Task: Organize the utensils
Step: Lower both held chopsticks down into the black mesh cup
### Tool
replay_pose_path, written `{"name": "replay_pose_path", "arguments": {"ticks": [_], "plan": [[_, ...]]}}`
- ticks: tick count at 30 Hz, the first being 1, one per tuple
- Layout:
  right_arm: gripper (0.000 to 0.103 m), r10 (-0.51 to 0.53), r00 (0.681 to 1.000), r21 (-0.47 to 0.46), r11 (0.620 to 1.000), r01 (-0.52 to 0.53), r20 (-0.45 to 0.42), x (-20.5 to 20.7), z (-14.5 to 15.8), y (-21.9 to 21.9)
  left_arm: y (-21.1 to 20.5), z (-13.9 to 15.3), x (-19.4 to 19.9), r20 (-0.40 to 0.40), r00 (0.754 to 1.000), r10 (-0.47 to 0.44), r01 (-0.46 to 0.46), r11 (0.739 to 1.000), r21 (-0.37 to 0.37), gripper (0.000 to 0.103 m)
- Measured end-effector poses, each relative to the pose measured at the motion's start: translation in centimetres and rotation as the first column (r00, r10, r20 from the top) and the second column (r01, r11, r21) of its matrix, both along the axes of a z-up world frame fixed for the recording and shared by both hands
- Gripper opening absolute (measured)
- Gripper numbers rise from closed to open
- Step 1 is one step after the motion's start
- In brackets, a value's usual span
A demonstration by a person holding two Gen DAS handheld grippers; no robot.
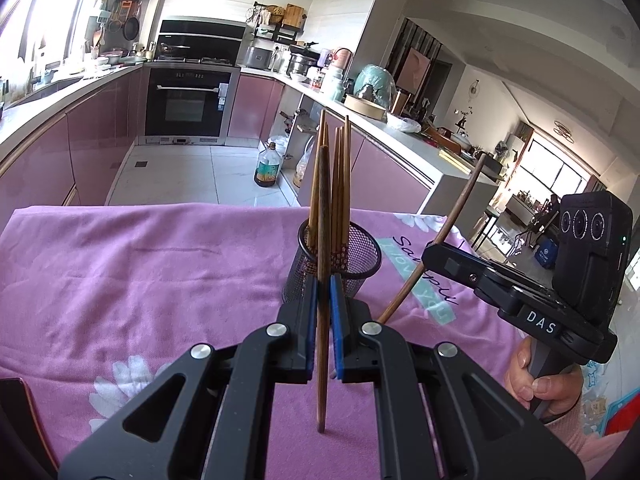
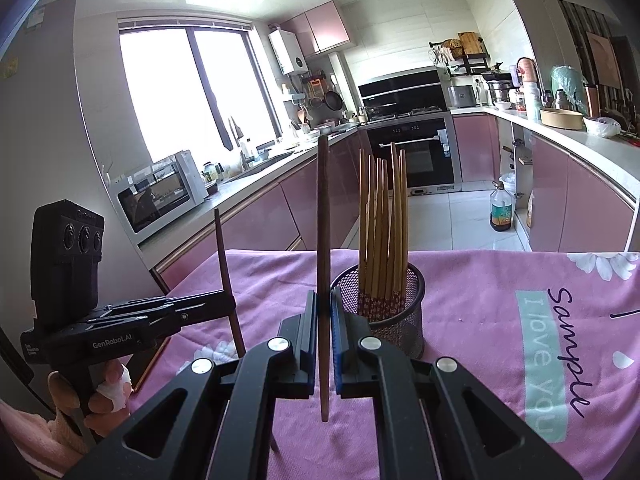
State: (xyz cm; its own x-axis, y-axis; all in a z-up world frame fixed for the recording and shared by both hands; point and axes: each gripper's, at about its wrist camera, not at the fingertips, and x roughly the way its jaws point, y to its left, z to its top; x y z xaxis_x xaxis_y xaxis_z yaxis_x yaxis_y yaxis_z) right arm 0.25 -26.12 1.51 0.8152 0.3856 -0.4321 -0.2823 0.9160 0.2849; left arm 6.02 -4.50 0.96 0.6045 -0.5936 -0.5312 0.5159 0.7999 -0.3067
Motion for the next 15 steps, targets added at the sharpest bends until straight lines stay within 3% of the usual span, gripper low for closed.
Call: {"name": "replay_pose_path", "arguments": {"ticks": [15], "plan": [[0.005,-0.009,1.000,-0.011,1.000,0.009,0.027,-0.06,0.93,-0.47,-0.53,0.73,0.53,0.030,1.000,-0.005,0.005,1.000,-0.004,0.007]]}}
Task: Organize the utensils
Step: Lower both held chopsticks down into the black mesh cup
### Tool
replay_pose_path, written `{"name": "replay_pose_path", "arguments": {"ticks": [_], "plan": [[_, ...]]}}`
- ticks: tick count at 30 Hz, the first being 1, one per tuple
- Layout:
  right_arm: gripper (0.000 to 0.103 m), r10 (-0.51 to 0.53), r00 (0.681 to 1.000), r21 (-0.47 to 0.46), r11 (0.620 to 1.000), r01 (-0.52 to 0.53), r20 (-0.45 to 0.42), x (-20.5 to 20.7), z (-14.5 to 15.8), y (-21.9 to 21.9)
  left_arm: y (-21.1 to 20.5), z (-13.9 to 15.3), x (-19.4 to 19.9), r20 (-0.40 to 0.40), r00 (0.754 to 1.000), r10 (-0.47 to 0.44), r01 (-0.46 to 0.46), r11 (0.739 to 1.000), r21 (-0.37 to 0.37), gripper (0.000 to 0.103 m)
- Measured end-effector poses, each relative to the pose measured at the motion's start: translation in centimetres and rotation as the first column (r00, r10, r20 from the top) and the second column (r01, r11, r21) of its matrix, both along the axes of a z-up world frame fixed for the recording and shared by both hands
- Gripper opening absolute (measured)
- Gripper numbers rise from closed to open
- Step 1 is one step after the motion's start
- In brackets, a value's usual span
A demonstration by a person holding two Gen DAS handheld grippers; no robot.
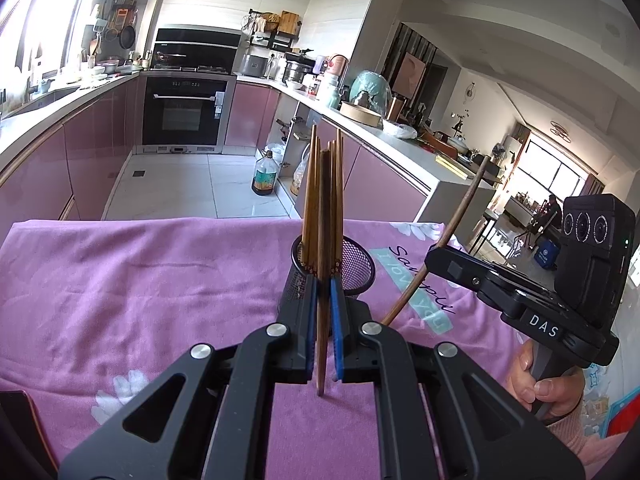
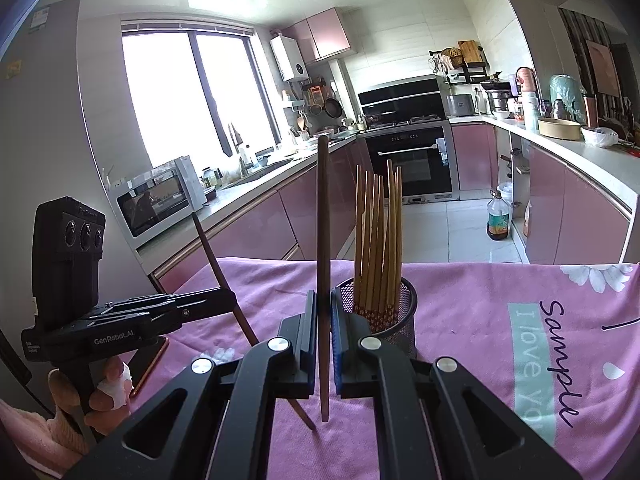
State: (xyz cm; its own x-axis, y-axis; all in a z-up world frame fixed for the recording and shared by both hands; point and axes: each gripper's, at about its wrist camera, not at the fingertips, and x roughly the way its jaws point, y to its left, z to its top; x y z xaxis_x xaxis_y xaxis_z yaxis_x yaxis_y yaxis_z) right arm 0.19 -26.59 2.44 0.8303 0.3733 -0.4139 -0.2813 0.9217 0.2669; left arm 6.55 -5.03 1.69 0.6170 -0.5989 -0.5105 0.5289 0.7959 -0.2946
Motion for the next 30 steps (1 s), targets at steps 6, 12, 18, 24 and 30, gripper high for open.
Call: {"name": "replay_pose_path", "arguments": {"ticks": [6,12,18,24,30], "plan": [[0.005,-0.001,1.000,-0.007,1.000,0.001,0.009,0.1,0.2,0.0,-0.2,0.4,0.1,0.014,1.000,-0.003,0.003,1.000,0.000,0.007],[0.005,-0.004,1.000,-0.009,1.000,0.004,0.021,0.2,0.7,0.0,-0.3,0.7,0.3,0.020,1.000,-0.005,0.005,1.000,-0.005,0.007],[0.005,-0.011,0.999,-0.015,1.000,0.011,0.040,0.2,1.4,-0.3,-0.1,1.2,0.5,0.037,0.999,0.001,0.000,1.000,-0.013,0.007],[0.005,-0.013,0.998,-0.016,1.000,0.014,0.063,0.5,2.5,-0.6,-0.1,1.8,0.5,0.054,0.999,-0.004,0.005,1.000,-0.025,0.007],[0.005,-0.010,0.996,-0.021,1.000,0.012,0.085,0.8,3.3,-0.8,-0.2,3.1,0.5,0.083,0.997,-0.001,0.004,0.999,-0.033,0.007]]}}
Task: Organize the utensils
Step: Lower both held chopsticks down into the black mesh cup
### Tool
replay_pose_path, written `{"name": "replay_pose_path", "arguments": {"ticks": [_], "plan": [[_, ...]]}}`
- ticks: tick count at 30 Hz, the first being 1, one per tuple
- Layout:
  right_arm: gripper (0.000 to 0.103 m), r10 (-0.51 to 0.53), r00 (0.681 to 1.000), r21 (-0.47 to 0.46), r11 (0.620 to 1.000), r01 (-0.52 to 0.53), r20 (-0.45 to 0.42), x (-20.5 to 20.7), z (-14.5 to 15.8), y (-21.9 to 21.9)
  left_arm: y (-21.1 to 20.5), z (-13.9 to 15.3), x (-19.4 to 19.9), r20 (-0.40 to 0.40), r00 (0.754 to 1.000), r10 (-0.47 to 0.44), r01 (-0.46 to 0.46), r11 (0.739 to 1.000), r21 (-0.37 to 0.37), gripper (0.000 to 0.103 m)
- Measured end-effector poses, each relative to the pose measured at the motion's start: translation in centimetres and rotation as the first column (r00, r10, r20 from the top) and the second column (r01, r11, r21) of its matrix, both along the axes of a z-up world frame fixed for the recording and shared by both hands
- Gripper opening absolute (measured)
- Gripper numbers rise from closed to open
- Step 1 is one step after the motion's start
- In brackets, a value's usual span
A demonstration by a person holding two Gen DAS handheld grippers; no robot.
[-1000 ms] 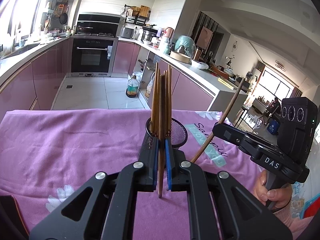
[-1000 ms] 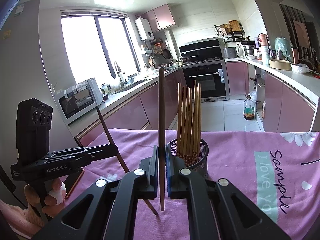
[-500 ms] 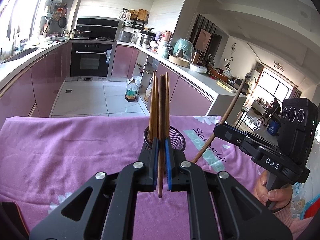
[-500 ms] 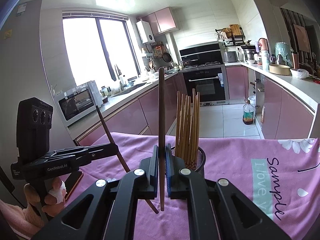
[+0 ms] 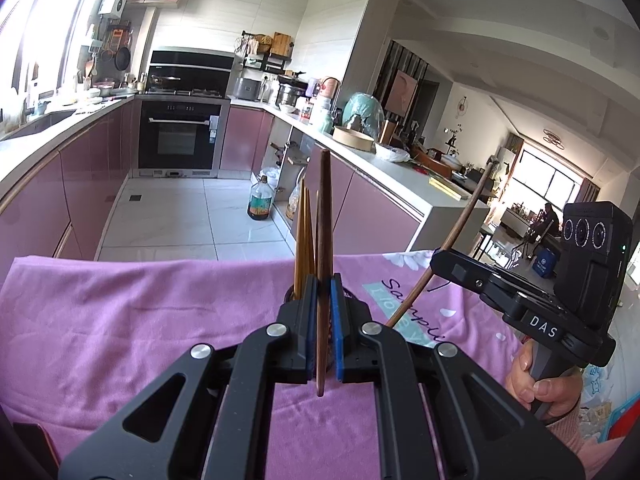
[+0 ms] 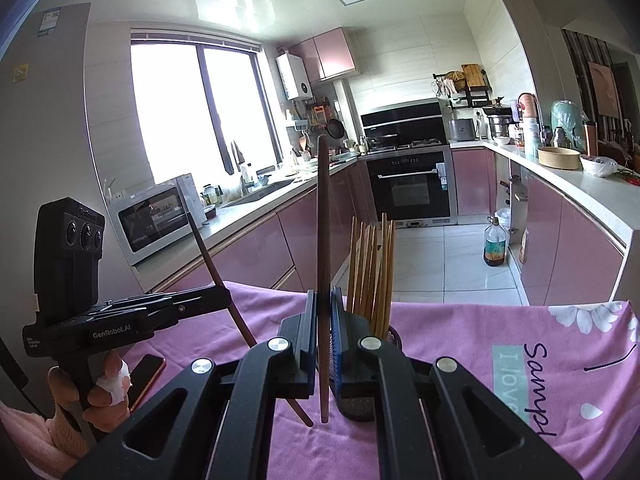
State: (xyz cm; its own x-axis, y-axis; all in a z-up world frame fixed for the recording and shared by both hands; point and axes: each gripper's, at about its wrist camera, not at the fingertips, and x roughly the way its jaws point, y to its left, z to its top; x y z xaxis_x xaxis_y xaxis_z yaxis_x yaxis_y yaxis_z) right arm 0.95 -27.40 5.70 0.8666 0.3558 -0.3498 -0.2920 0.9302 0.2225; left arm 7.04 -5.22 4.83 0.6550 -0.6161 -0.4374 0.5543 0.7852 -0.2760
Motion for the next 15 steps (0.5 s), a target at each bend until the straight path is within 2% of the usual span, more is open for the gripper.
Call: {"name": "replay_pose_path", "arguments": {"ticks": [15], "plan": [[0.005,0.006,0.998,-0.017,1.000,-0.005,0.055,0.6,2.0,-0.3,-0.9,2.9,-0.7,0.077,0.997,0.008,-0.007,1.000,-0.017,0.007]]}}
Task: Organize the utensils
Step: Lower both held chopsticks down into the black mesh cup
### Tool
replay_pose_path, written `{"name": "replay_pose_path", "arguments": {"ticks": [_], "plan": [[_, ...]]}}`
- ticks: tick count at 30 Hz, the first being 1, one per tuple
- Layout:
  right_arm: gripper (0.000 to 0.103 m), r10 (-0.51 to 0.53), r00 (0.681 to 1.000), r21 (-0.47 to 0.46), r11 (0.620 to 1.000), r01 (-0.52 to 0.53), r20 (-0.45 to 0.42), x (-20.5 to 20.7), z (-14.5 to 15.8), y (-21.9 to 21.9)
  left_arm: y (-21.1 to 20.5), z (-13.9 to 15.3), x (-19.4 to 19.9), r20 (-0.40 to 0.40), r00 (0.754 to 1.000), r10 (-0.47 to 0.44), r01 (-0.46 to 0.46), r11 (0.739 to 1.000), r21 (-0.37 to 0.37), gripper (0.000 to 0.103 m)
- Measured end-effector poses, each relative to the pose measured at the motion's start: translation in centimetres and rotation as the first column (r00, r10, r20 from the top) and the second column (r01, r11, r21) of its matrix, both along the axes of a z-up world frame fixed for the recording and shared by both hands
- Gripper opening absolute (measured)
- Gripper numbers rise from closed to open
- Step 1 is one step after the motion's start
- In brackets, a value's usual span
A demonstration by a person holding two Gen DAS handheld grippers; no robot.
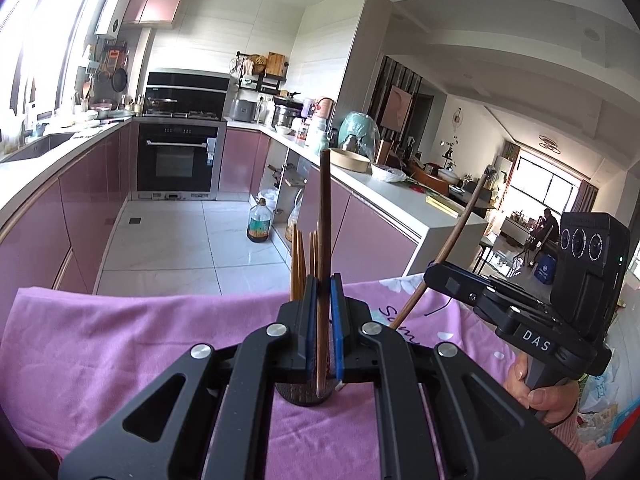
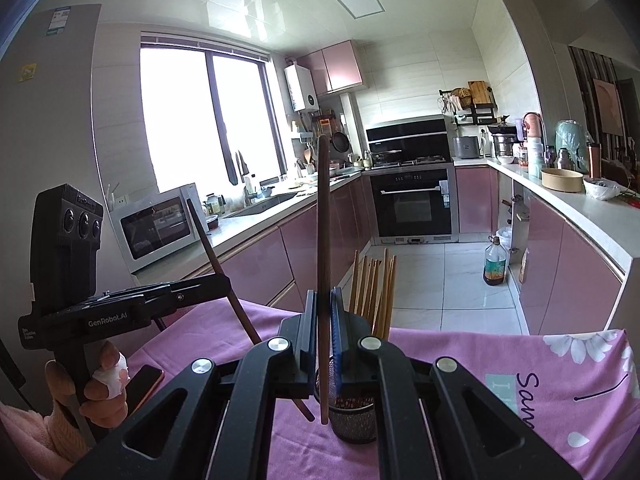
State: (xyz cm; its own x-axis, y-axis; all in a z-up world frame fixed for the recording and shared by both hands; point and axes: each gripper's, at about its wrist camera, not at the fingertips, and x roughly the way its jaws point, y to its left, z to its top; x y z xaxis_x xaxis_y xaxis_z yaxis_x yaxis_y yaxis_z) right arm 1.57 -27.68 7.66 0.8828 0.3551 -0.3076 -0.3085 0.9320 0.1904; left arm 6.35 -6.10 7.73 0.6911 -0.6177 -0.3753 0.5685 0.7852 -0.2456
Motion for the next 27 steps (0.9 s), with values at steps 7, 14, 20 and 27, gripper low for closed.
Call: {"name": "replay_pose_path", "arguments": {"ticks": [7,14,20,27], "plan": [[0.005,-0.007,1.000,-0.002,1.000,0.007,0.018,0.4,0.5,-0.3,-0.5,1.1,0.0,0.018,1.000,0.001,-0.001,1.000,-0.012,0.007],[0.005,-0.022,1.000,0.000,1.000,0.022,0.022,0.8,0.7,-0.4,-1.1,1.9,-0.1,0.033,0.999,0.008,-0.007,1.000,-0.006,0.007],[0.005,-0.034,0.999,-0.005,0.999,0.034,0.013,1.2,0.6,0.1,-1.4,2.5,0.0,0.037,0.999,0.012,-0.012,1.000,-0.013,0.007],[0.005,-0.040,0.999,-0.010,0.999,0.040,-0.004,1.6,0.2,0.5,-1.7,2.3,0.0,0.021,1.000,0.013,-0.014,1.000,0.006,0.007]]}}
